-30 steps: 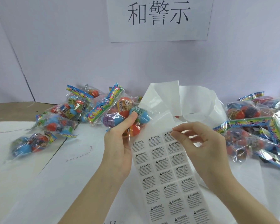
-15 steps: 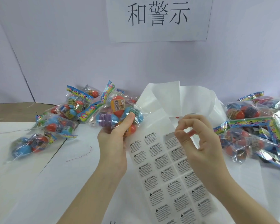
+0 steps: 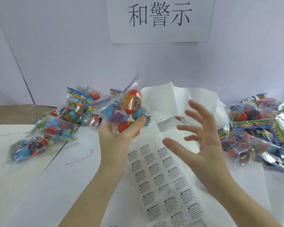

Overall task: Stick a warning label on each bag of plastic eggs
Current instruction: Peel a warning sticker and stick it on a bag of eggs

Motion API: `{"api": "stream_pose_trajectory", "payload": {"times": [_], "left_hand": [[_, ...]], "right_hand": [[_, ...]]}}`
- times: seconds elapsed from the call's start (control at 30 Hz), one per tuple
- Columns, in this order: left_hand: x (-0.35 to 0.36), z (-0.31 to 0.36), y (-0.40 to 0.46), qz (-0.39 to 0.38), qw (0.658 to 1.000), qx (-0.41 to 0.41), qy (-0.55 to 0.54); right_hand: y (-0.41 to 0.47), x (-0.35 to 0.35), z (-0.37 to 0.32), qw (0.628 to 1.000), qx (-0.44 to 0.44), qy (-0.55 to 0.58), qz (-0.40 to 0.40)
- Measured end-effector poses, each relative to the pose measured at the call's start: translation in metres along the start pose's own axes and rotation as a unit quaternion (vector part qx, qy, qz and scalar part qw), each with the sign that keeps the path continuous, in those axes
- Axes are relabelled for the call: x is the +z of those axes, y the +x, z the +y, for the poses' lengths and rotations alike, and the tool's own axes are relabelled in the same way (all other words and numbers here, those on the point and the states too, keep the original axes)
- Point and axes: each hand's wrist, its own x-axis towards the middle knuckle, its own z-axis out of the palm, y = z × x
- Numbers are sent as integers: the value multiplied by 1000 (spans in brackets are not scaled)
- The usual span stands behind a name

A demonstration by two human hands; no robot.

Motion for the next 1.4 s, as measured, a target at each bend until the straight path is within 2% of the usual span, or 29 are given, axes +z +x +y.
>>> {"api": "stream_pose_trajectory", "payload": {"times": [0.13,0.23,0.33,0.43,0.6,0.97,1.2,1.3,1.4], "left_hand": [[3,9,-8,-60,998,26,-8],[5,16,-11,-118,992,-27,-42],[6,18,-14,-170,980,-90,-40],[7,17,-18,-227,965,-134,-18],[6,18,-17,-276,948,-158,-19],[9,15,-20,-234,957,-171,1],[7,15,-13,-142,979,-143,-18],[8,13,-14,-133,982,-132,-17],[8,12,-14,-132,983,-125,-7]], "right_hand": [[1,-1,2,999,-16,-5,30],[3,-1,-4,998,-16,7,53],[4,-2,-10,995,28,96,23],[5,-4,-11,973,87,212,-4],[7,-6,-10,956,113,271,4],[5,-5,-9,957,109,268,11],[2,-7,-9,984,-21,116,136],[-1,-6,-13,985,-59,58,149],[-1,-5,-16,989,-56,46,130]]}}
